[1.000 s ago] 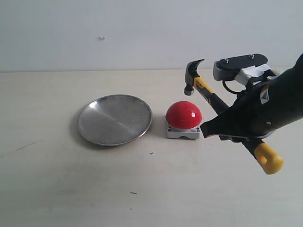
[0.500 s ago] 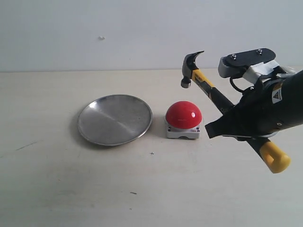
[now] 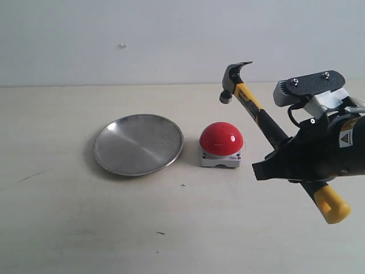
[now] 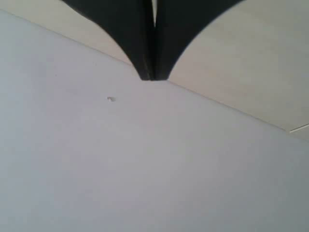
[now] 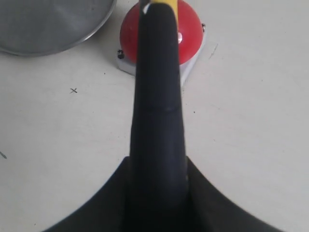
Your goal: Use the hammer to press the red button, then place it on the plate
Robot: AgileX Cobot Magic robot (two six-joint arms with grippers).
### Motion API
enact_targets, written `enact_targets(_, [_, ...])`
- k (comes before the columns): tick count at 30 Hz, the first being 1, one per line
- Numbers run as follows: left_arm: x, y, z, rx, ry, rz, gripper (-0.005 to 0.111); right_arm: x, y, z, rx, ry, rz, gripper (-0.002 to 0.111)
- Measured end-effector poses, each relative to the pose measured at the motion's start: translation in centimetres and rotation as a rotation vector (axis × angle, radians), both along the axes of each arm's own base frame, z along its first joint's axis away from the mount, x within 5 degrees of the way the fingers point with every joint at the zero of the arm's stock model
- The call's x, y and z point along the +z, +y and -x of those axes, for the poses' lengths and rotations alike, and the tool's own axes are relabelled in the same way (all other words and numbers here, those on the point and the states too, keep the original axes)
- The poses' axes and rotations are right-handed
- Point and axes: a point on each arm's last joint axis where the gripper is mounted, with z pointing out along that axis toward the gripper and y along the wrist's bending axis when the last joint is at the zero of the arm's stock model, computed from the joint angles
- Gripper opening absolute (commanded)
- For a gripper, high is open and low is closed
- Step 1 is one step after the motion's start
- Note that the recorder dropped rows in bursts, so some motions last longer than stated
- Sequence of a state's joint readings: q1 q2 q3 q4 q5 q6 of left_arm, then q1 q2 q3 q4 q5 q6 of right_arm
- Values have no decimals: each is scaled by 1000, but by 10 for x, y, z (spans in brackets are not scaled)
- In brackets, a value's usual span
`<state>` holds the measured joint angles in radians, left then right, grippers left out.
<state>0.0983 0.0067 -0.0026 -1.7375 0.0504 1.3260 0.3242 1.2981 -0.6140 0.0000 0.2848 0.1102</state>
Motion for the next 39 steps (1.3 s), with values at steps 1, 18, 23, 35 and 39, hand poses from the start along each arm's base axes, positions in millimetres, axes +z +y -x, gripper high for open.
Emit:
enact_targets(1, [0,0,0,0,0,0,0,-3,-1,2,0,4,1,0])
enact_targets(18, [0,0,0,0,0,1,0,19,2,-6,-2,-169,-60,0])
enact_targets(23, [0,0,0,0,0,1,0,31,3,-9,1,-192,-63,0])
enact_targets(35, [0,0,0,0,0,1,0,-38,6,-16,39,204,88,0])
enact_targets(39, [0,0,0,0,0,1,0,-32,8,-20,41,138,66,0])
